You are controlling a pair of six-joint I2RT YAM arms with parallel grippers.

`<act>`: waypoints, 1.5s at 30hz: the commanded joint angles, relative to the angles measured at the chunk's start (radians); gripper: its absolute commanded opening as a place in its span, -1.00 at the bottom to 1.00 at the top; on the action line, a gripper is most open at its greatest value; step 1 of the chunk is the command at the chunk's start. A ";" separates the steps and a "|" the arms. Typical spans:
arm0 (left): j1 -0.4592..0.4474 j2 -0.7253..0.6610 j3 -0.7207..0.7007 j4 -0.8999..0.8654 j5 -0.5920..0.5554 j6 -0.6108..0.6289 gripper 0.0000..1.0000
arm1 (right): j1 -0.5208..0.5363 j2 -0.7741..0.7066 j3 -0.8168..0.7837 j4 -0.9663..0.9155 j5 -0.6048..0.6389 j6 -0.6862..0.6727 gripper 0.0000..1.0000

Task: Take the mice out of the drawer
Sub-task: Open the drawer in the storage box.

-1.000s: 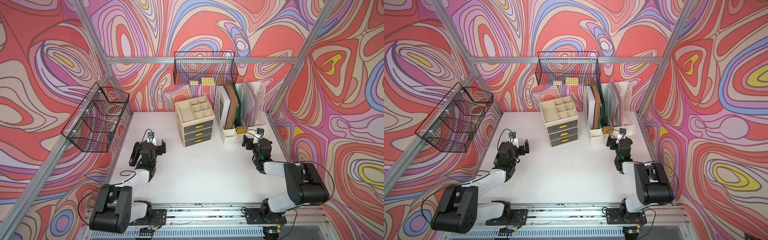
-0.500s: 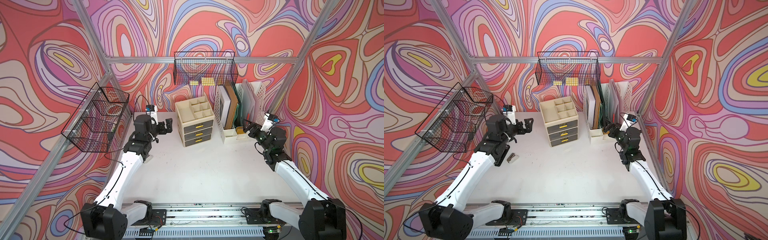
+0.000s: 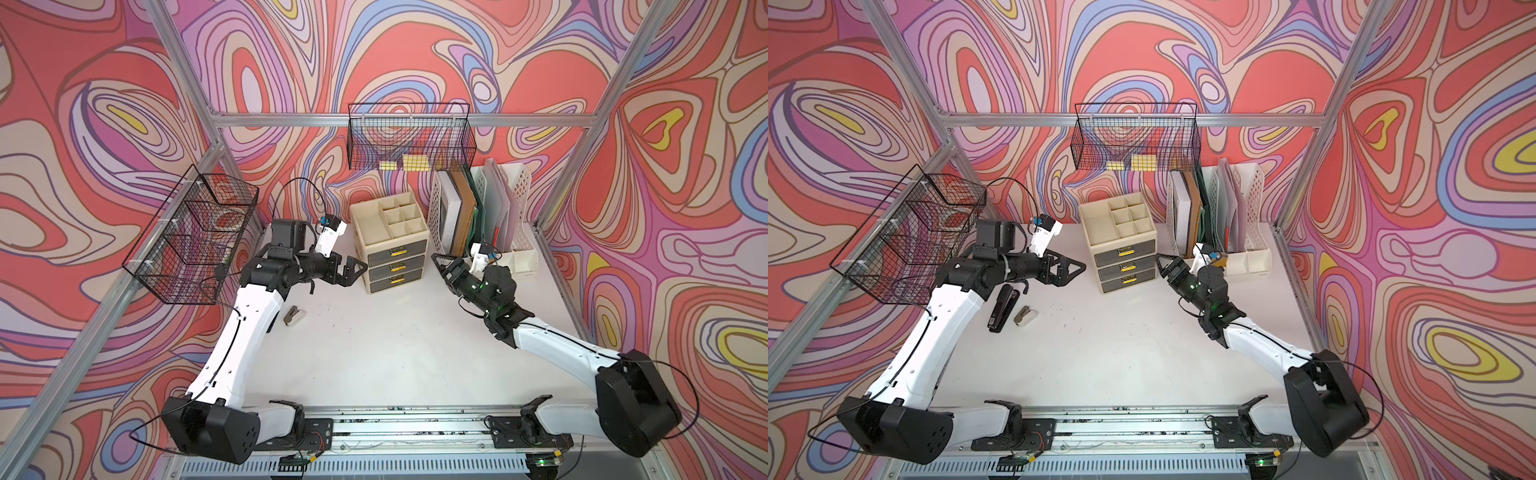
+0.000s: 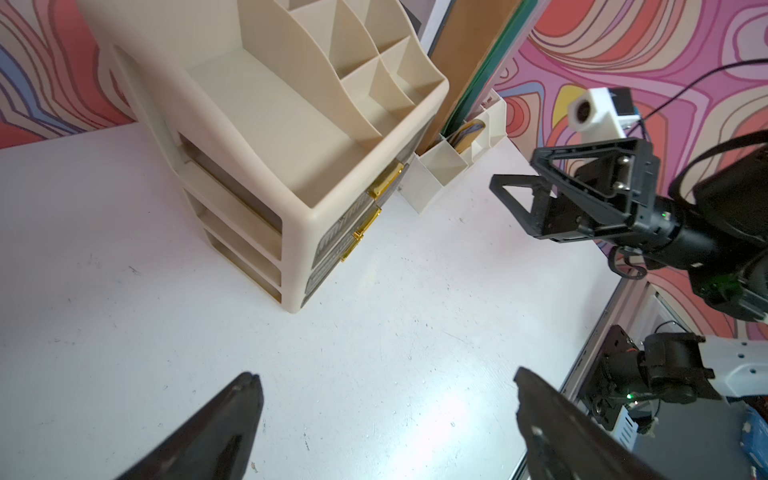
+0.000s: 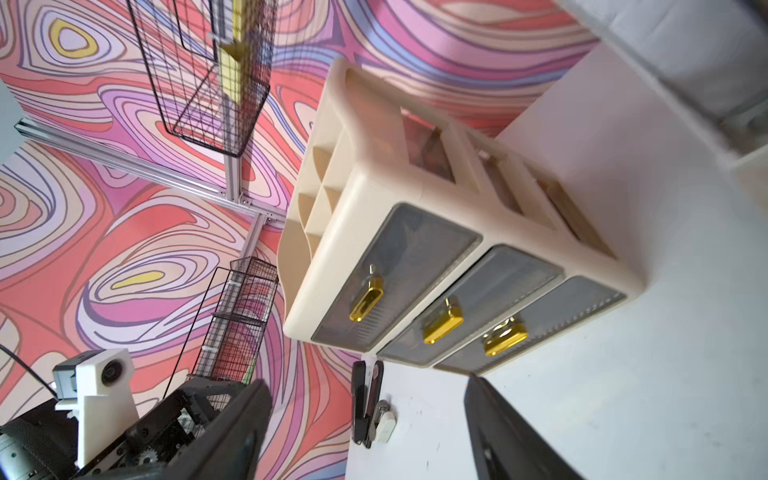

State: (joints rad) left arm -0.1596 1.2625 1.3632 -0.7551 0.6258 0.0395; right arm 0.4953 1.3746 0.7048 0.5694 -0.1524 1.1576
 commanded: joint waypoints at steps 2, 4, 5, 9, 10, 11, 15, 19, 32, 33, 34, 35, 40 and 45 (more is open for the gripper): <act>-0.006 -0.086 -0.070 -0.043 -0.022 0.084 0.98 | 0.050 0.098 0.032 0.155 0.086 0.150 0.37; -0.006 -0.124 -0.116 -0.005 -0.026 0.080 0.99 | 0.062 0.147 0.046 0.203 0.099 0.171 0.27; -0.005 -0.142 -0.138 0.017 -0.018 0.073 0.99 | 0.069 0.164 0.054 0.218 0.107 0.175 0.23; -0.005 -0.184 -0.189 0.060 -0.079 0.069 0.99 | 0.096 0.222 0.099 0.229 0.122 0.176 -0.05; -0.005 -0.184 -0.191 0.061 -0.090 0.068 0.99 | 0.101 0.234 0.107 0.234 0.125 0.179 -0.09; -0.005 -0.181 -0.191 0.061 -0.092 0.067 0.99 | 0.107 0.249 0.115 0.246 0.128 0.187 -0.12; -0.006 -0.178 -0.191 0.061 -0.080 0.063 0.99 | 0.126 0.308 0.159 0.278 0.123 0.213 -0.17; -0.005 -0.193 -0.205 0.079 -0.120 0.058 0.99 | 0.138 0.342 0.199 0.264 0.128 0.215 -0.21; -0.005 -0.192 -0.212 0.088 -0.140 0.053 0.99 | 0.146 0.382 0.237 0.231 0.170 0.239 -0.34; -0.006 -0.193 -0.213 0.087 -0.140 0.052 0.99 | 0.146 0.385 0.241 0.229 0.173 0.240 -0.34; -0.005 -0.191 -0.213 0.088 -0.141 0.051 0.99 | 0.146 0.385 0.242 0.228 0.175 0.242 -0.34; -0.006 -0.190 -0.214 0.089 -0.141 0.049 0.99 | 0.146 0.388 0.246 0.222 0.175 0.245 -0.34; -0.006 -0.186 -0.212 0.088 -0.138 0.048 0.99 | 0.147 0.412 0.248 0.238 0.180 0.270 -0.35; -0.005 -0.186 -0.214 0.091 -0.134 0.046 0.99 | 0.147 0.440 0.260 0.250 0.172 0.289 -0.36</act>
State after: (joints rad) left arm -0.1635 1.0817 1.1561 -0.6861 0.4904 0.0891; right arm 0.6361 1.7885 0.9428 0.8120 0.0128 1.4281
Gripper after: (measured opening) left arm 0.994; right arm 0.323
